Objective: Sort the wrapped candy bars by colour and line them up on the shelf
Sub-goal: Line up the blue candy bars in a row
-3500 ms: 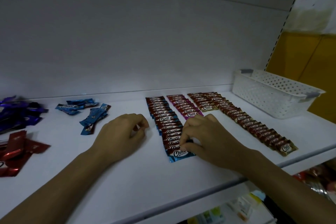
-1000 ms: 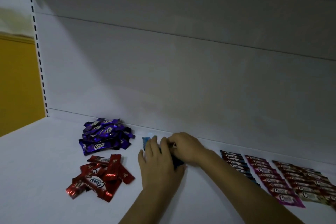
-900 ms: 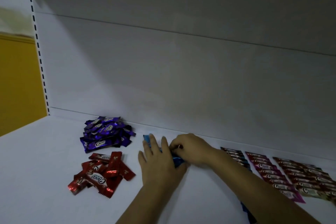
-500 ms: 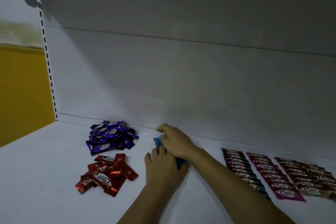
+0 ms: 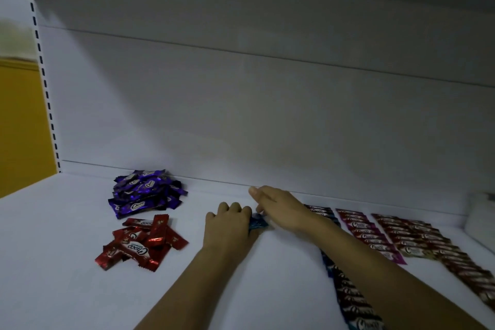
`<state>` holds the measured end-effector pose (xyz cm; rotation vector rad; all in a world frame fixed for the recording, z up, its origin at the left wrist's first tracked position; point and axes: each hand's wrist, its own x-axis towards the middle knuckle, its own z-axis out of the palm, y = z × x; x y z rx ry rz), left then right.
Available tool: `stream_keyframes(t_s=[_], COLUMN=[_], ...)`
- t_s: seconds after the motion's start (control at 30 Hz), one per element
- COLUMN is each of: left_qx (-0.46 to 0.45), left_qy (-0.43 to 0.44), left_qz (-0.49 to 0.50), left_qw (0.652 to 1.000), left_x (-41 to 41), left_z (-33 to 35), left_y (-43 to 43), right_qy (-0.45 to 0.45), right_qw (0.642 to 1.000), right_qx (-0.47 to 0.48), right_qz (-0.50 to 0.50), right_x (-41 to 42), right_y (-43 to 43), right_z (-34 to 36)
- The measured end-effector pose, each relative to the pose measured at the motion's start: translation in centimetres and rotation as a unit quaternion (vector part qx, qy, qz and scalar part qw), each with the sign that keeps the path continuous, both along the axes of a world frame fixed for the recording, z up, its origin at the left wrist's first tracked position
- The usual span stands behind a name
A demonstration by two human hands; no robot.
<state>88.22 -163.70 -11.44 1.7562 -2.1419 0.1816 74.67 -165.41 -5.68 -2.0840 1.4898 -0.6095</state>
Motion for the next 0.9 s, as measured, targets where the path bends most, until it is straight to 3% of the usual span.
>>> stream_keyframes(t_s=[0.3,0.47,0.53,0.7,0.9], left_qx=[-0.049,-0.062,-0.069,-0.032,-0.010], left_qy=[-0.155,-0.135,-0.075,0.188,0.359], left_qz=[-0.094,-0.108,-0.121,-0.109,-0.058], left_qw=[0.982,0.983,0.987,0.976,0.931], left_x=[-1.3,-0.9,-0.6,0.3,0.5], left_z=[1.0,1.1,0.8,0.3,0.2], left_y=[1.2,1.4,1.4,0.7,-0.1], right_qy=[-0.056,-0.041,0.012,0.086,0.217], right_qw=[0.997,0.998,0.994,0.975,0.961], right_qx=[0.045,-0.049,-0.104,-0.193,-0.171], right_qz=[-0.003,-0.013,-0.044,-0.065,0.022], right_x=[-3.9,-3.7,-3.5,-3.4,-1.7], right_y=[3.1,4.1,4.3,5.3,6.6], right_z=[-2.8,-3.2,-3.1,-2.5,-1.8])
